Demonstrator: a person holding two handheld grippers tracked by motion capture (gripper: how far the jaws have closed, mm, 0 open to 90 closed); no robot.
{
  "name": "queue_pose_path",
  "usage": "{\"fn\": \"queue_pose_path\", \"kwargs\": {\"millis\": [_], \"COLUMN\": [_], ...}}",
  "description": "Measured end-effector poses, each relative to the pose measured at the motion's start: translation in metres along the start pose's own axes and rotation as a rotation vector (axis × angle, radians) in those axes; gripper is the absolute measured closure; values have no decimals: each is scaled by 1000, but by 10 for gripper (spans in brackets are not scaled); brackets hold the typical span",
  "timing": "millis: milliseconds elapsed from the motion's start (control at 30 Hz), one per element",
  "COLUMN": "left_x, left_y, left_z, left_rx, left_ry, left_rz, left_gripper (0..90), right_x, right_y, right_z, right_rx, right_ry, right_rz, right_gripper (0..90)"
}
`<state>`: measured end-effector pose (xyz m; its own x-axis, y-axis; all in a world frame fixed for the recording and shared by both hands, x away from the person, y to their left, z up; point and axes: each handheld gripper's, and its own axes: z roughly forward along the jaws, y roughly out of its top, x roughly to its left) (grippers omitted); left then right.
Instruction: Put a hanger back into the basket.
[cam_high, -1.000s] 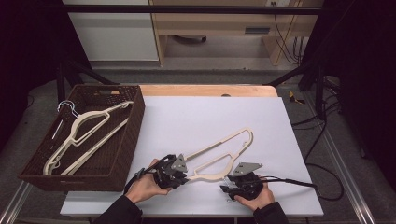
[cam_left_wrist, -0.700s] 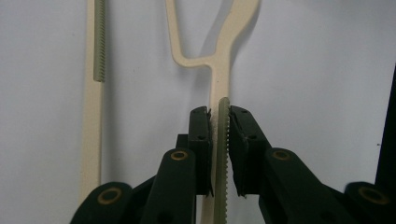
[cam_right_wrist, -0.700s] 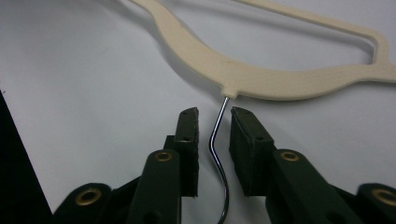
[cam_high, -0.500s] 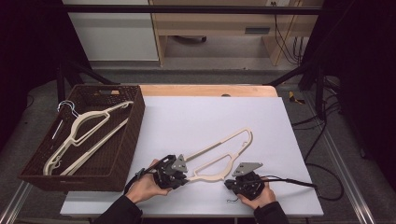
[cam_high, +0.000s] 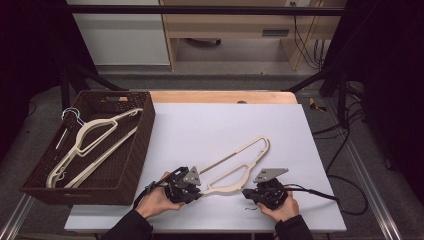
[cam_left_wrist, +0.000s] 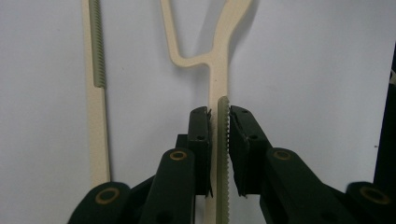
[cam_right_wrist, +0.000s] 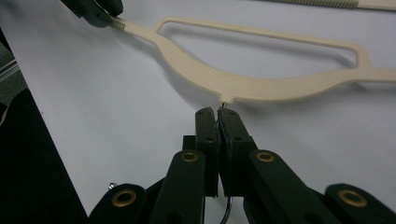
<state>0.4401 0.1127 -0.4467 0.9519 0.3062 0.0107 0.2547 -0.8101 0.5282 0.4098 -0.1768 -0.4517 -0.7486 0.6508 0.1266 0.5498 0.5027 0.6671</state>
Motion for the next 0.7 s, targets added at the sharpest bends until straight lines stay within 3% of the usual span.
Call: {"fn": "queue_pose_path", "kwargs": {"millis": [67, 200, 400, 500, 700], "left_x": [-1, -2, -6, -9, -16], "left_y": [1, 4, 13, 18, 23], "left_z": [1, 6, 7, 9, 14], "left_rx": [4, 15, -16, -7, -6], "left_ry": [17, 31, 101, 141, 180], "left_rz": [-2, -8, -29, -19, -7], "left_gripper": [776, 658, 562, 566, 632], "right_x": [-1, -1, -4, -5, -2], "right_y": [2, 8, 15, 19, 26], "right_z": [-3, -7, -12, -15, -20], "right_rx": [-5, -14, -18, -24, -36], "right_ry": [10, 14, 30, 29, 25], "right_rz": [-1, 12, 25, 30, 38], "right_gripper": [878, 879, 880, 880, 881]}}
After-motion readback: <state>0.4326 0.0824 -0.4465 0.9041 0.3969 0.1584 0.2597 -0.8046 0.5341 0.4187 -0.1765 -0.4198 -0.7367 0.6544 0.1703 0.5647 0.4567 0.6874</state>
